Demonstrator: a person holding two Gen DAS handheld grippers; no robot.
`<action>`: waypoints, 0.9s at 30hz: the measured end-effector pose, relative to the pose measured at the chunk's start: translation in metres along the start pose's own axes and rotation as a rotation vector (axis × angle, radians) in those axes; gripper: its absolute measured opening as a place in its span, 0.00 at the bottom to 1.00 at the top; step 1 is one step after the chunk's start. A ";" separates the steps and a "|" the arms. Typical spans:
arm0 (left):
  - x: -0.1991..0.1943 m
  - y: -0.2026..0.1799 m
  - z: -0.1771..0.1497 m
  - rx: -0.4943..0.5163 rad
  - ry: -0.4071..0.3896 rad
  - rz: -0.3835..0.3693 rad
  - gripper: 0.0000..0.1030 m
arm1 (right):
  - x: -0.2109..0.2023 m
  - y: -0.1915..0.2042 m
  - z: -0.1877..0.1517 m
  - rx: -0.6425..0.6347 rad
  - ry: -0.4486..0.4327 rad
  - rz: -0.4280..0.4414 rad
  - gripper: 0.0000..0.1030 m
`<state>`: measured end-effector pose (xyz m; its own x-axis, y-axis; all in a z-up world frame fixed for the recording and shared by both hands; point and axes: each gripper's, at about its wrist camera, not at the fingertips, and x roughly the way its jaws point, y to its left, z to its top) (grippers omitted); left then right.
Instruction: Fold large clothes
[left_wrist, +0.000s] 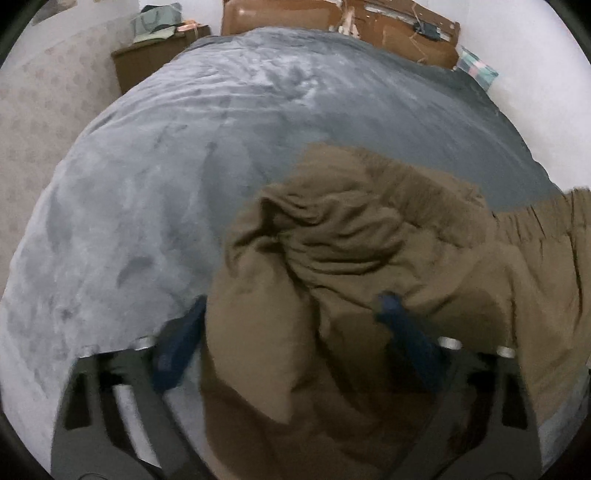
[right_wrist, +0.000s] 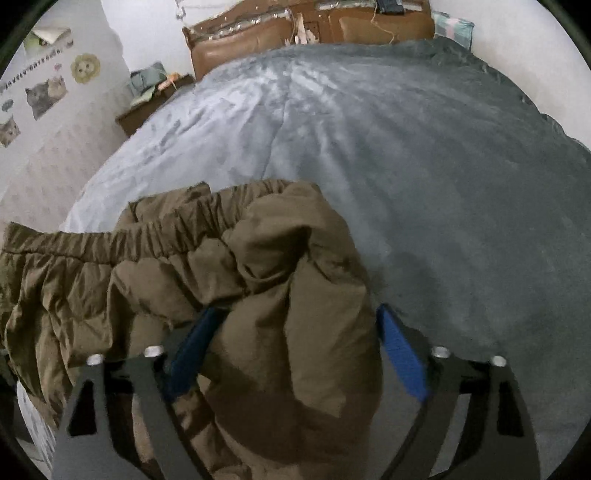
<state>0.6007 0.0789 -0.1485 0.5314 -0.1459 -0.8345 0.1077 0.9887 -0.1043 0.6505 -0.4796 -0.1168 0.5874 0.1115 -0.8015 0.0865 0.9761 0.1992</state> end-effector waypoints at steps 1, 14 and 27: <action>0.002 -0.003 0.002 0.011 -0.005 0.023 0.67 | 0.002 0.001 0.001 -0.002 0.000 0.013 0.47; -0.039 0.009 0.052 -0.013 -0.232 0.196 0.17 | -0.051 0.028 0.062 -0.084 -0.339 -0.159 0.14; -0.003 0.021 0.038 -0.076 -0.048 0.262 0.87 | -0.009 0.016 0.042 -0.057 -0.087 -0.191 0.61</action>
<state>0.6333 0.0991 -0.1271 0.5724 0.1159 -0.8117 -0.1012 0.9924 0.0703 0.6802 -0.4731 -0.0827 0.6325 -0.0907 -0.7692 0.1587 0.9872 0.0141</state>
